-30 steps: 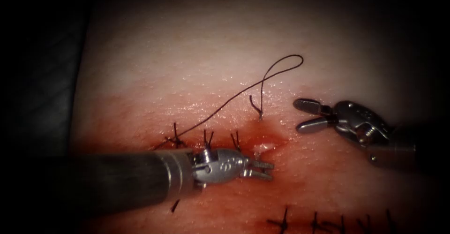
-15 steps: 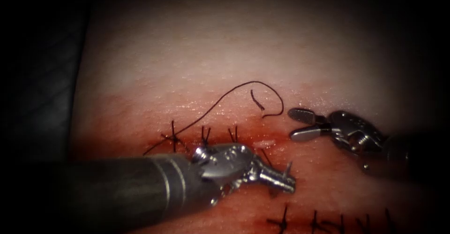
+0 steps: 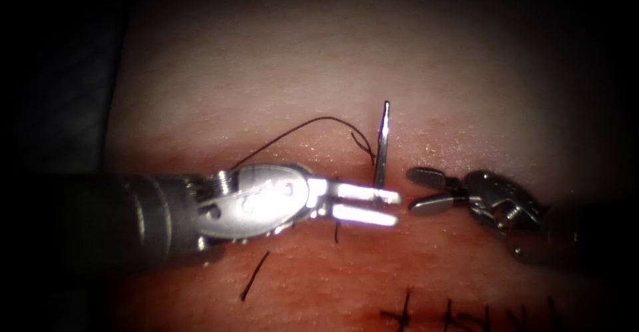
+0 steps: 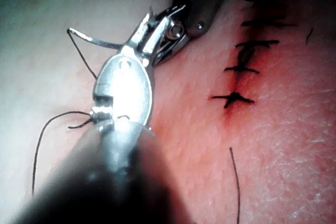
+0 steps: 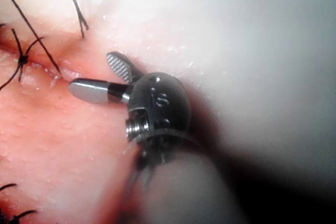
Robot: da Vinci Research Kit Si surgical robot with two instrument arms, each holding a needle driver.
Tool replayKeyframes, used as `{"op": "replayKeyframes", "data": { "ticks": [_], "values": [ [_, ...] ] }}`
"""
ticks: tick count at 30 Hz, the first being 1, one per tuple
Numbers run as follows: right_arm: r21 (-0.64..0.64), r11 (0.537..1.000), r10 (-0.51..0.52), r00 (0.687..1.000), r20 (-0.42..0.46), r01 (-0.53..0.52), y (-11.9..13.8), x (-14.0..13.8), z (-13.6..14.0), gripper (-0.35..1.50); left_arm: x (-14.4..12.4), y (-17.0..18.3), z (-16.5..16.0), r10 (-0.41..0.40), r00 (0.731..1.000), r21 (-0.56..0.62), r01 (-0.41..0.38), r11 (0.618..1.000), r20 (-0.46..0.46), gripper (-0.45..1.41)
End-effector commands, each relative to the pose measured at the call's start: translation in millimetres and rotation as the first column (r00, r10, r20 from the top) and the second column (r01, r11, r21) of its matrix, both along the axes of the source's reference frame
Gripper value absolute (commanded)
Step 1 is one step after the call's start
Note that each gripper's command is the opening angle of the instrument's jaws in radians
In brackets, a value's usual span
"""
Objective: Wound Closure
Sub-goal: Pull the needle through the skin with the left grasper.
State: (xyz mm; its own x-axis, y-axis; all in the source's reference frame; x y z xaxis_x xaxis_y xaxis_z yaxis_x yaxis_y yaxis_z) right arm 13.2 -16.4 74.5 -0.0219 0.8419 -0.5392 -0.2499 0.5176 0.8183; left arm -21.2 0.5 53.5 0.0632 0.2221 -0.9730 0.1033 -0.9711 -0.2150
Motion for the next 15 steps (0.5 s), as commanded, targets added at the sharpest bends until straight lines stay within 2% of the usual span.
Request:
{"op": "replayKeyframes", "data": {
  "ticks": [1, 2, 3, 4, 5, 6, 7, 8, 11, 12, 14, 15],
  "values": [
    [-0.061, 0.998, -0.014, 0.999, 0.051, 0.018, -0.4, 0.3, 0.6, 0.56, -0.5, 0.6, 0.3, -0.006, 1.000, -0.017, 0.006, 1.000, -0.004, -0.45],
    [-0.079, 0.997, 0.031, 0.994, 0.106, -0.023, -0.6, 0.3, 0.2, 0.83, -0.5, 1.9, -0.1, -0.024, 1.000, -0.039, 0.023, 0.999, -0.020, -0.45],
    [-0.081, 0.996, 0.049, 0.993, 0.108, -0.040, -0.7, 0.3, 0.0, 0.81, -0.5, 2.4, -0.2, -0.031, 0.999, -0.051, 0.029, 0.998, -0.025, -0.45],
    [-0.087, 0.995, 0.064, 0.990, 0.124, -0.053, -0.8, 0.3, -0.1, 0.59, -0.4, 3.2, -0.4, -0.039, 0.999, -0.054, 0.037, 0.998, -0.033, -0.45],
    [-0.087, 0.995, 0.064, 0.991, 0.120, -0.054, -0.8, 0.3, -0.2, 0.49, -0.4, 3.8, -0.4, -0.044, 0.998, -0.059, 0.041, 0.997, -0.036, -0.45],
    [-0.078, 0.997, 0.031, 0.994, 0.104, -0.023, -0.6, 0.2, -0.3, 0.63, -0.2, 5.1, -0.5, -0.057, 0.997, -0.069, 0.054, 0.996, -0.050, -0.45],
    [-0.123, 0.992, -0.005, 0.993, 0.119, 0.020, -0.3, 0.1, -0.4, 0.88, -0.2, 5.9, -0.6, -0.067, 0.996, -0.078, 0.062, 0.995, -0.060, -0.45],
    [-0.148, 0.988, -0.030, 0.990, 0.136, 0.050, -0.2, 0.1, -0.5, 1.01, -0.2, 6.2, -0.6, -0.071, 0.995, -0.080, 0.066, 0.995, -0.066, -0.45],
    [-0.148, 0.984, -0.081, 0.985, 0.154, 0.104, 0.2, -0.1, -0.9, 1.05, -0.4, 7.0, -0.6, -0.083, 0.994, -0.112, 0.074, 0.991, -0.076, -0.45],
    [-0.145, 0.984, -0.082, 0.985, 0.153, 0.105, 0.4, -0.3, -1.1, 1.03, -0.4, 7.2, -0.6, -0.086, 0.993, -0.122, 0.076, 0.990, -0.078, -0.45],
    [-0.088, 0.992, -0.076, 0.988, 0.138, 0.088, 0.8, -0.7, -1.8, 0.81, -0.3, 7.0, -0.4, -0.088, 0.993, -0.141, 0.076, 0.987, -0.080, -0.45],
    [0.034, 0.999, -0.018, 0.996, 0.086, 0.015, 1.2, -1.1, -2.5, 0.54, -0.2, 6.1, 0.0, -0.086, 0.993, -0.156, 0.072, 0.985, -0.083, -0.45]
  ]
}}
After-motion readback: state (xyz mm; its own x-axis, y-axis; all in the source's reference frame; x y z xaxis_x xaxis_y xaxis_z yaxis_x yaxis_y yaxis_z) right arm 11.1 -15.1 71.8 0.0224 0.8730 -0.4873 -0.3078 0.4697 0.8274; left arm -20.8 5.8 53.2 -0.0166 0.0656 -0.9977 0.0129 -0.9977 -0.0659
